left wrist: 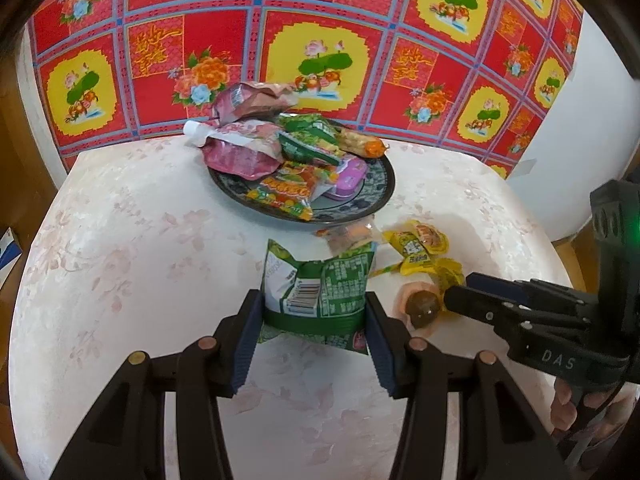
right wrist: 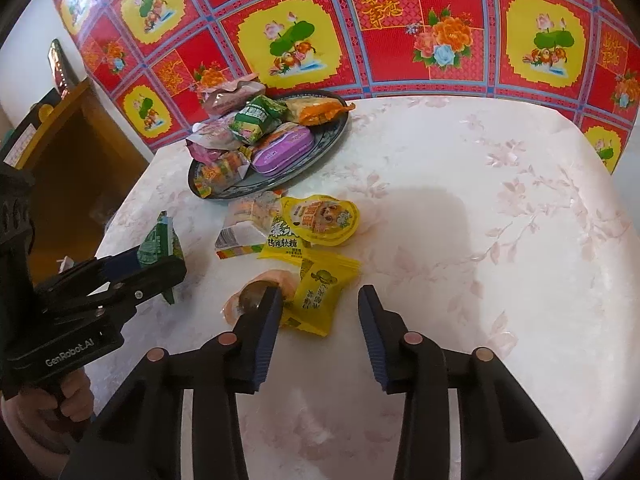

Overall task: Organize snacks
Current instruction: 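Grasp the yellow snack packet with the right gripper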

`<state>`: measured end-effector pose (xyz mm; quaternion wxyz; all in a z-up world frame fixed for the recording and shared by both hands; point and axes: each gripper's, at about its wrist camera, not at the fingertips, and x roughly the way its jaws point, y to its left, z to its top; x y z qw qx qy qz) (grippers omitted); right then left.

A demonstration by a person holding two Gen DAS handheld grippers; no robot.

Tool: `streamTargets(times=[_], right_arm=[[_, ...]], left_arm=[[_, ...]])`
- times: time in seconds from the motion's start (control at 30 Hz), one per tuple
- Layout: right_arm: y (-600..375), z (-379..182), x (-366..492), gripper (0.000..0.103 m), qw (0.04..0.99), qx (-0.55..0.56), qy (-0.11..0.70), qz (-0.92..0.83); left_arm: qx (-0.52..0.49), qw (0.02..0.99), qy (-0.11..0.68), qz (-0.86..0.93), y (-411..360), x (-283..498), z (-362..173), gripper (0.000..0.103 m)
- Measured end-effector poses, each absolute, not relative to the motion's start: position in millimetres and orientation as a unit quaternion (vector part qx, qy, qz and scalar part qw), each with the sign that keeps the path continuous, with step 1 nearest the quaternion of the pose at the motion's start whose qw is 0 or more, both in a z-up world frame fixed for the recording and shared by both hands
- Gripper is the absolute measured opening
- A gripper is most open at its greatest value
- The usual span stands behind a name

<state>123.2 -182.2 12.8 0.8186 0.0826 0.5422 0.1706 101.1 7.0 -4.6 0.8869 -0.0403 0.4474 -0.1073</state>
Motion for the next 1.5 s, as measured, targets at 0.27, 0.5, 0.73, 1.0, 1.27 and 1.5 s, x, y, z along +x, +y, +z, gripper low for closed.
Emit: streamTargets(times=[0.27, 0.5, 0.73, 1.0, 1.27, 1.5], right_arm=[[-178, 12, 123, 0.031, 0.825, 0.071, 0.536, 0.165], [-179, 12, 121, 0.029, 0.827, 0.076, 0.532, 0.167], [-180, 15, 118, 0.027, 0.831, 0.079, 0.524, 0.166], [-182, 25, 114, 0.026, 0.839, 0.082, 0.510, 0.174], [-186, 26, 111, 0.026, 0.840, 0.090, 0.506, 0.175], [-189, 30, 109, 0.026, 0.843, 0.097, 0.500, 0.175]], left_arm=[[-0.044, 0.889, 0.445, -0.101, 14, 100, -6, 0.052], [-0.045, 0.889, 0.445, -0.097, 18, 101, -5, 0.052], [-0.047, 0.891, 0.442, -0.094, 21, 99, -4, 0.052], [-0.048, 0.893, 0.438, -0.089, 22, 99, -2, 0.052], [-0.047, 0.897, 0.431, -0.086, 23, 103, 6, 0.052], [-0.048, 0.902, 0.421, -0.079, 28, 116, 17, 0.052]])
